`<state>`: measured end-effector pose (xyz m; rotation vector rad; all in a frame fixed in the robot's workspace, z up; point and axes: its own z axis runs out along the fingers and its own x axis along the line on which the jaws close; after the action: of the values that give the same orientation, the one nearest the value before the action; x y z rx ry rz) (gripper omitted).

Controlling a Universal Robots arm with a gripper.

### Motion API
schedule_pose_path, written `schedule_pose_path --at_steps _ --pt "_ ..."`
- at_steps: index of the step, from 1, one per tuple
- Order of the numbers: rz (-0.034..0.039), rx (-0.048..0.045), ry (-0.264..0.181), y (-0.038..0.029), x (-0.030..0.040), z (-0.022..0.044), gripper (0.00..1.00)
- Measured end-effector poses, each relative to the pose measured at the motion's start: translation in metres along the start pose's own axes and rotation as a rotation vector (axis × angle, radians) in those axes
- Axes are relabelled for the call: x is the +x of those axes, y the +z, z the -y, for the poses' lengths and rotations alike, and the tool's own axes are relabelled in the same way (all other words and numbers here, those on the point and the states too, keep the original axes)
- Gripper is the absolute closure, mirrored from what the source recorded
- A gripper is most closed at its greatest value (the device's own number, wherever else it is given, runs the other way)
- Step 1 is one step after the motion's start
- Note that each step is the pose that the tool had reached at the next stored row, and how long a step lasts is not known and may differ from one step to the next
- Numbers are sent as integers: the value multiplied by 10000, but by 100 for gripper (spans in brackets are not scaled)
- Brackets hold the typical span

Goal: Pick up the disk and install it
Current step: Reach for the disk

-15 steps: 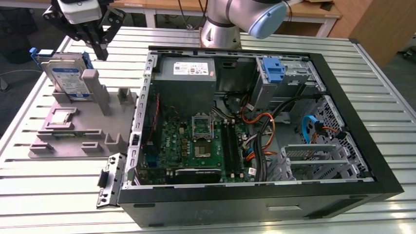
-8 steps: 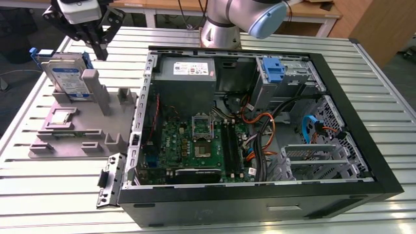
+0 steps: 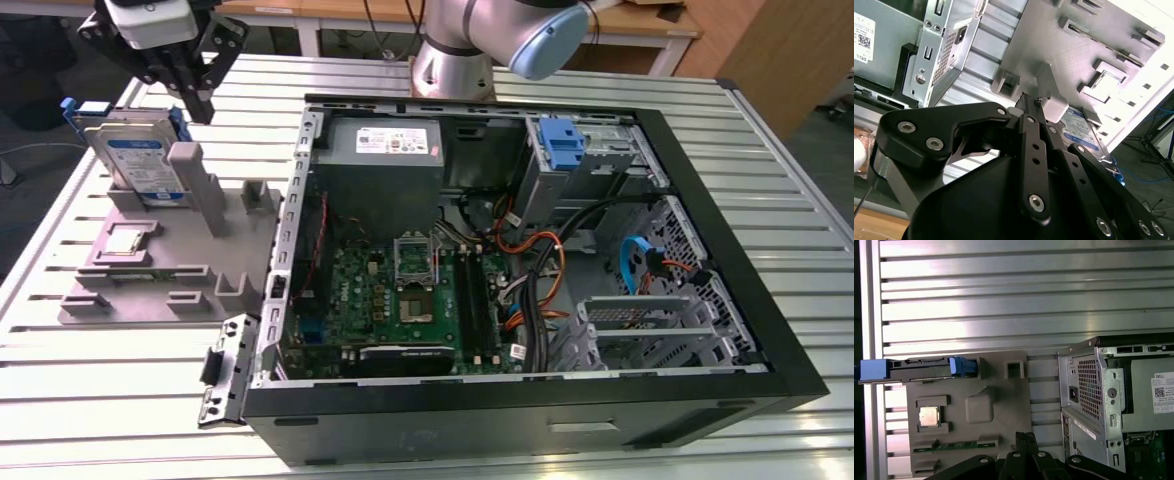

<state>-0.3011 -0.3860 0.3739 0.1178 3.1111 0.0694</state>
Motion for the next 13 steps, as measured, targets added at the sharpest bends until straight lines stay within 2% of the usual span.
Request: schedule_pose_path --at_steps 13 --pt "0 0 3 0 20 2 89"
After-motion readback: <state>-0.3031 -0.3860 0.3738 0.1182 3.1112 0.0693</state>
